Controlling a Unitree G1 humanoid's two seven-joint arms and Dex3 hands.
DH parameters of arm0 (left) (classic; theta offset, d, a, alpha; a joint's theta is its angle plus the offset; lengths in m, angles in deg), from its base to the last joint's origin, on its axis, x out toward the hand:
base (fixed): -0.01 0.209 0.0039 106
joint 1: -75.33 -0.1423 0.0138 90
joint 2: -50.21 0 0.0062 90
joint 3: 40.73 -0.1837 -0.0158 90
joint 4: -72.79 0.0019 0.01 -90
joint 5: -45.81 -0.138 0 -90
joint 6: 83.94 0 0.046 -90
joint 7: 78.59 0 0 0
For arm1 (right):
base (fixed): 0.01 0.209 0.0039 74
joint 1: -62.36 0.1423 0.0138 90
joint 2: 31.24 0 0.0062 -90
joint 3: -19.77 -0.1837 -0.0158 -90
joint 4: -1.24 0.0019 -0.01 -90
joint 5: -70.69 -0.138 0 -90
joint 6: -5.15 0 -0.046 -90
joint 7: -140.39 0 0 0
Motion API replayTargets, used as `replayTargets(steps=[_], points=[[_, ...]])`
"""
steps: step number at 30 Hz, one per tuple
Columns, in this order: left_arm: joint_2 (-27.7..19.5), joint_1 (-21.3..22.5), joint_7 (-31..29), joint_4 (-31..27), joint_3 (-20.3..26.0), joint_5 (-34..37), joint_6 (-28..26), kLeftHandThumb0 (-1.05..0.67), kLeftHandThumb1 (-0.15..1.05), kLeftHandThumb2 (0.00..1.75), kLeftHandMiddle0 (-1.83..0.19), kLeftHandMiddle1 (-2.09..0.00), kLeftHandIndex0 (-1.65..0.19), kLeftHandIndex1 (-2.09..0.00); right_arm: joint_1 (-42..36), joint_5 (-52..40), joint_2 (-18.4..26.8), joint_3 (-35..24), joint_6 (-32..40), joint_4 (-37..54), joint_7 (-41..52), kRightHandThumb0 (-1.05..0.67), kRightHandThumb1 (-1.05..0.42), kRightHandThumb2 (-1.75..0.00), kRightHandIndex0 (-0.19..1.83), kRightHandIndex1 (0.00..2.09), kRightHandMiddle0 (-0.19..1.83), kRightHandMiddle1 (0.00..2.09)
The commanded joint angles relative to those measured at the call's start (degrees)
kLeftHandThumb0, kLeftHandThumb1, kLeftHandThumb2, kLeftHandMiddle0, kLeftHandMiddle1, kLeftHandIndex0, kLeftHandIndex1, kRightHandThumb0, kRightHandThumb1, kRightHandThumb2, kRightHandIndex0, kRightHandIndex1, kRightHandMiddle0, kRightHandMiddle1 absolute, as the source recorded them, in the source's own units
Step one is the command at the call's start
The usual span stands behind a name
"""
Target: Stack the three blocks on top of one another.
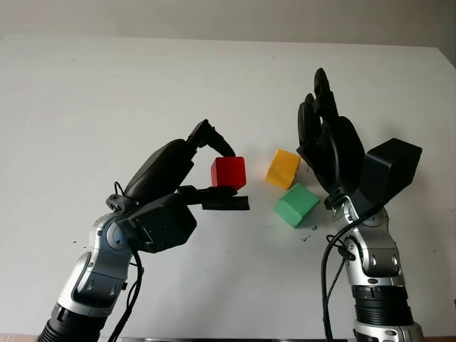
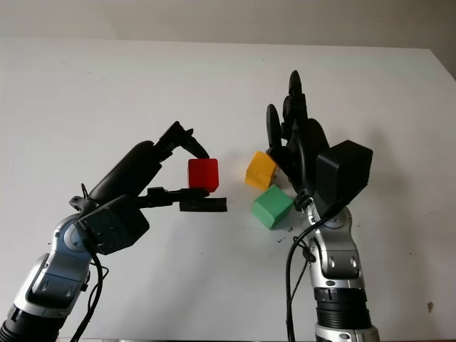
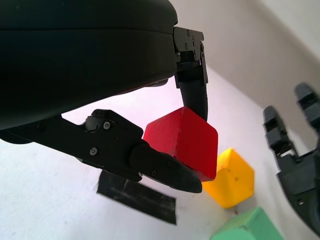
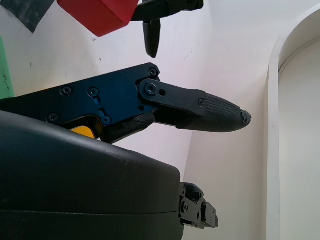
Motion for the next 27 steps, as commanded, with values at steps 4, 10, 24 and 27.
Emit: replayTargets(steps=[4, 10, 24, 27], points=[[0.2, 0.4, -1.1, -2.7, -0.3, -1.2, -3.1, -0.36, 1.05, 0.09, -0.22, -0.07, -0.06, -1.78, -0.2, -0.3, -0.2, 0.1, 0.1, 0.5, -0.1, -0.69, -1.05, -0.61, -0.19, 0.00, -0.19, 0.00], [-0.5, 0.8, -5.4, -4.2, 0.4, 1.4, -7.5, -0.38, 1.05, 0.13, -0.21, -0.06, -0.02, -1.78, -0.2, -0.3, -0.1, -0.1, 0.4, 0.4, 0.0, -0.70, -1.05, -0.60, -0.19, 0.00, -0.19, 0.00], [-1.9, 2.8, -9.4, -2.5, 1.9, 8.4, -11.8, -0.41, 1.05, 0.09, -0.23, -0.06, -0.05, -1.78, -0.4, 0.1, 0.0, 0.1, 0.0, 0.3, 0.1, -0.70, -1.05, -0.61, -0.19, 0.00, -0.19, 0.00], [-2.3, 3.0, -8.8, -1.4, 1.4, 7.9, -11.1, -0.41, 1.05, 0.09, -0.23, -0.06, -0.05, -1.78, -0.4, -0.1, -0.1, -0.1, 0.1, 0.4, 0.1, -0.70, -1.05, -0.61, -0.19, 0.00, -0.19, 0.00]])
